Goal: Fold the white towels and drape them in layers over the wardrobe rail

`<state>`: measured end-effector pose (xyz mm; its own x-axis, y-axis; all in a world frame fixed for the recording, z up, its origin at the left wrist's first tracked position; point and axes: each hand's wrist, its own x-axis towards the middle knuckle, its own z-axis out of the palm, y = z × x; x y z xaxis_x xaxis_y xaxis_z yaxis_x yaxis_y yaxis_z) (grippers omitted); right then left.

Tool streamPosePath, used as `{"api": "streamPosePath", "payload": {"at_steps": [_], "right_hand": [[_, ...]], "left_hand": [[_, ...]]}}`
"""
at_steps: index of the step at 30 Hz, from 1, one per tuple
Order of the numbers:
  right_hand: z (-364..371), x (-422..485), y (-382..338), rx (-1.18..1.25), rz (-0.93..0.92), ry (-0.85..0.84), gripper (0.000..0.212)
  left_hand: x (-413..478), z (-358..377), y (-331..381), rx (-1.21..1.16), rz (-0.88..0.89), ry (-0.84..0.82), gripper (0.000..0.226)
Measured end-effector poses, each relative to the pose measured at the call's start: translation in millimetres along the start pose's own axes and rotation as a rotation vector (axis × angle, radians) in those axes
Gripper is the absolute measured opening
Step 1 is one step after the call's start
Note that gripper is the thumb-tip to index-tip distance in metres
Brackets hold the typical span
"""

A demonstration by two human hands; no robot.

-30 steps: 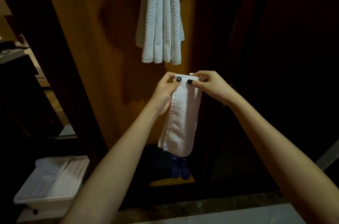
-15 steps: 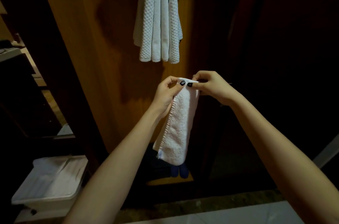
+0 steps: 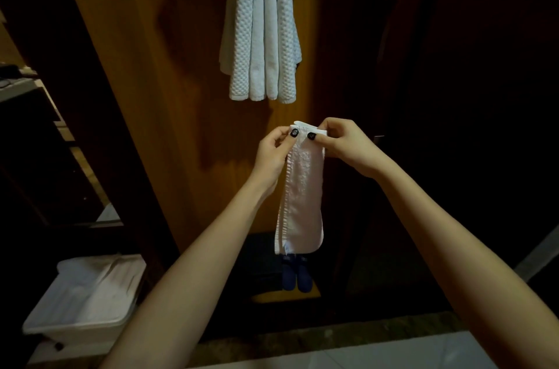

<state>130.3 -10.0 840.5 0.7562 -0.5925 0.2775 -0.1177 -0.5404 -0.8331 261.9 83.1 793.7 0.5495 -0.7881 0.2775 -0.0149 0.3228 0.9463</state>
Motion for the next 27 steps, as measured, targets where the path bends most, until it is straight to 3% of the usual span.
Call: {"api": "streamPosePath", "payload": {"at_steps": [5,12,16,19,24,27], "right_hand": [[-6.1,4.9,5.7,0.068,0.02,-0.05,0.02],[-2.1,8.5,12.4,-0.026,-0.076,0.101,0.025],[-6.1,19.1,7.6,0.03,-0.093,0.258,0.025],[-14.6,26.7,1.2,0.142,-0.094,0.331,0.024],[-25.5,34.9,-7.4,0.197,-0.106,0.39,0.023],[-31.4,38.4,-9.7,0.239,-0.091,0.446,0.022]], "left_hand": [[2.2,-2.2,4.0,-0.025,0.006,0.001,0.008],[2.2,9.7,10.4,-0.033,0.054,0.063,0.011],[-5.2,13.3,-7.5,0.226,0.236,0.196,0.024],[-16.9,13.5,-36.0,0.459,0.351,0.189,0.019],[-11.1,15.8,-57.4,0.383,0.097,0.208,0.025],[-11.6,18.2,-64.8,0.436,0.138,0.23,0.02]]}}
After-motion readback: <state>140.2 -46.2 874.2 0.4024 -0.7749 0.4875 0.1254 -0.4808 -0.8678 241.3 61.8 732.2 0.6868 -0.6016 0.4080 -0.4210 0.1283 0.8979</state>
